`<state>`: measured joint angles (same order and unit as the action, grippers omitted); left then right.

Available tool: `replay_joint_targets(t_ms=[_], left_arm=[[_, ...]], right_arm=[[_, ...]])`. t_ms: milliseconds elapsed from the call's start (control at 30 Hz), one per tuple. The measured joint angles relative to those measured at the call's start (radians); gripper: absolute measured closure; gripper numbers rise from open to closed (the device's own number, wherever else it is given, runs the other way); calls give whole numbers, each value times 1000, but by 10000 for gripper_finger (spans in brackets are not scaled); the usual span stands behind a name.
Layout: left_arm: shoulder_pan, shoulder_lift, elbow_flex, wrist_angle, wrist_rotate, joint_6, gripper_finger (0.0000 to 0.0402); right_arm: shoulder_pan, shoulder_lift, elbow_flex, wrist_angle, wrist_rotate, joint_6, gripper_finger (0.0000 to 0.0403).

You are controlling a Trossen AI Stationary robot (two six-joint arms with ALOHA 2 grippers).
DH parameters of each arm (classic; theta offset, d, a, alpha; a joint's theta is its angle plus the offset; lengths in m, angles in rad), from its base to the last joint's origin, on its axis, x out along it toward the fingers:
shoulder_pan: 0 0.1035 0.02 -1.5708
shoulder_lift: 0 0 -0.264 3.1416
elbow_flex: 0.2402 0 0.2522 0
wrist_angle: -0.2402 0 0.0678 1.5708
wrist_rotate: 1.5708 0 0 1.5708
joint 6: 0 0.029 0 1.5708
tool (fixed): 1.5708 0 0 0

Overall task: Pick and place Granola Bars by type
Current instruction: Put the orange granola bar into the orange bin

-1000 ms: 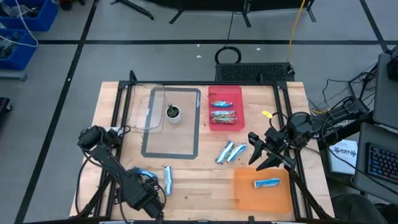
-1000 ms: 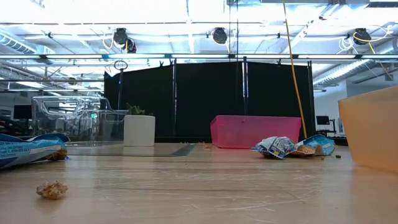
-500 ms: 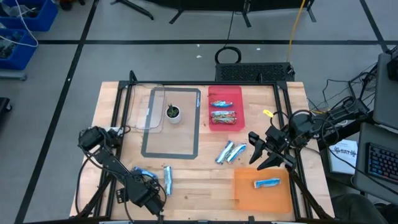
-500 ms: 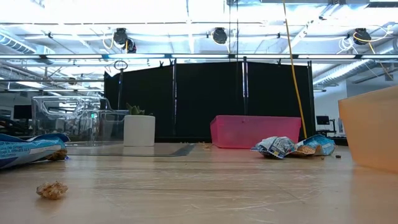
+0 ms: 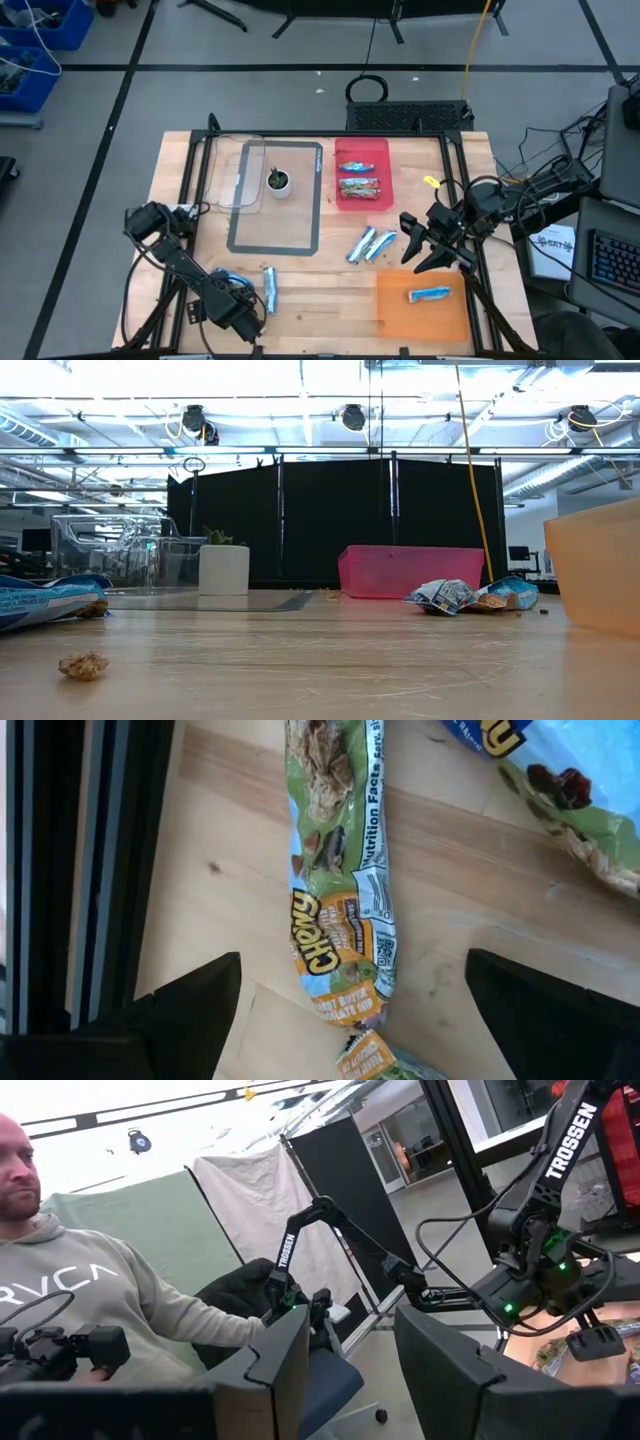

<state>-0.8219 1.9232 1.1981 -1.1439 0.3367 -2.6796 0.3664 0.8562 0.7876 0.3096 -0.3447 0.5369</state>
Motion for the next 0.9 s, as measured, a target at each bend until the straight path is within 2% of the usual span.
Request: replay_joint_targets(t_ms=[300,667,900], left_arm=[[-33,1,-5,-1,9,-14,11],[-53,5,-8,-14,83,-31,11],[-60,5,-8,-6,81,-27,13]], right_arm=[[0,0,0,0,-1,0,259],[0,0,0,-1,-1,1,259],[0,0,0,-1,-1,1,259]])
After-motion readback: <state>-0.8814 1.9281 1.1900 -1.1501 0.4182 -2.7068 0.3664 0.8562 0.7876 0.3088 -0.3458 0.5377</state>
